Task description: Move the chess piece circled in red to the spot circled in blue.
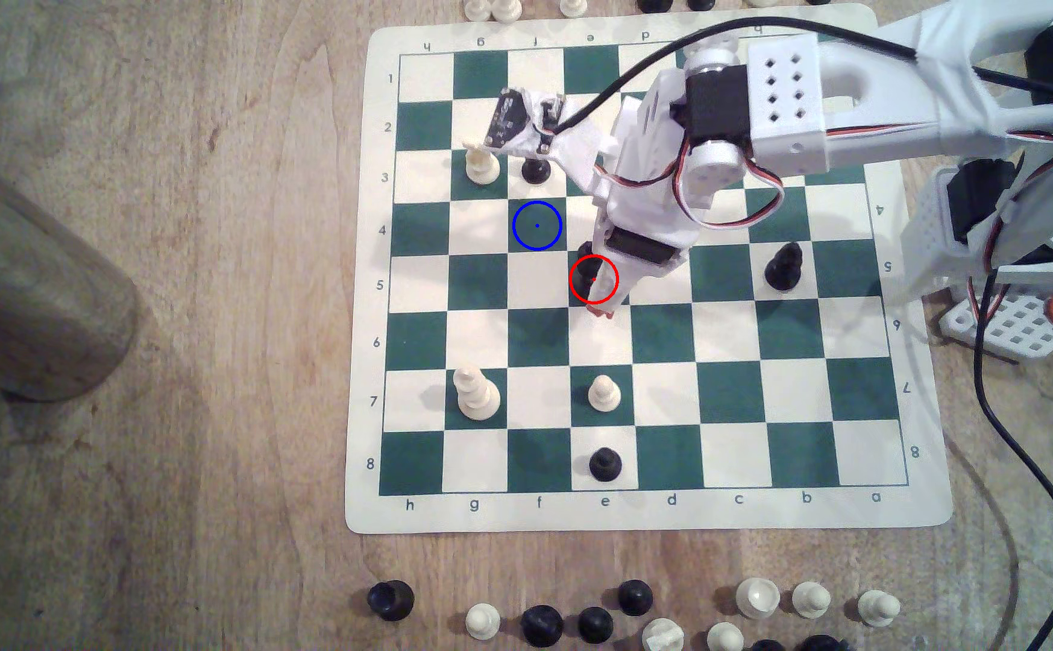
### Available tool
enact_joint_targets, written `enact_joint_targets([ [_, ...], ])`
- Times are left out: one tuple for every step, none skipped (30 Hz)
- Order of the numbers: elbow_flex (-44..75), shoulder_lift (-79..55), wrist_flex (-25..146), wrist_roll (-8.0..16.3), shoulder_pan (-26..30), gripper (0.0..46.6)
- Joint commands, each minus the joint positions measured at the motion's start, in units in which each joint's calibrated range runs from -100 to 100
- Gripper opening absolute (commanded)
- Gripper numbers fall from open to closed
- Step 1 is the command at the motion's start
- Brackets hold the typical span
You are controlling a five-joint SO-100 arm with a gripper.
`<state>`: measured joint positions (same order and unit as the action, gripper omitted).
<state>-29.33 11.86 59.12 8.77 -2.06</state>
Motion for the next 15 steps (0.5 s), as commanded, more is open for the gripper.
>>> enact_joint_targets([
  [4.94, 0.71, -0.73, -0.2, 0.46, 21.3],
  [4.94, 0.54, -1.14, -0.2, 0.54, 21.1],
  [5.03, 0.45, -1.55, -0.15, 0.54, 20.9],
  [5.03, 0.28, -2.37, -0.05, 0.54, 20.6],
  [5.03, 0.2, -2.78, 0.0, 0.54, 20.3],
  [5.03, 0.03, -3.02, 0.05, 0.54, 20.0],
  [4.94, -0.14, -3.51, 0.05, 0.54, 19.6],
  [4.67, -0.31, -4.17, 0.05, 0.54, 18.9],
  [4.58, -0.4, -4.41, 0.05, 0.62, 18.6],
  [4.49, -0.48, -4.74, 0.05, 0.62, 17.9],
  [4.49, -0.48, -4.91, 0.1, 0.7, 17.7],
  [4.39, -0.65, -4.99, 0.1, 0.7, 17.4],
  [4.39, -0.82, -5.4, 0.1, 0.77, 16.3],
  [4.39, -0.82, -5.56, 0.15, 0.77, 15.1],
  [4.39, -0.91, -5.81, 0.2, 0.77, 13.2],
])
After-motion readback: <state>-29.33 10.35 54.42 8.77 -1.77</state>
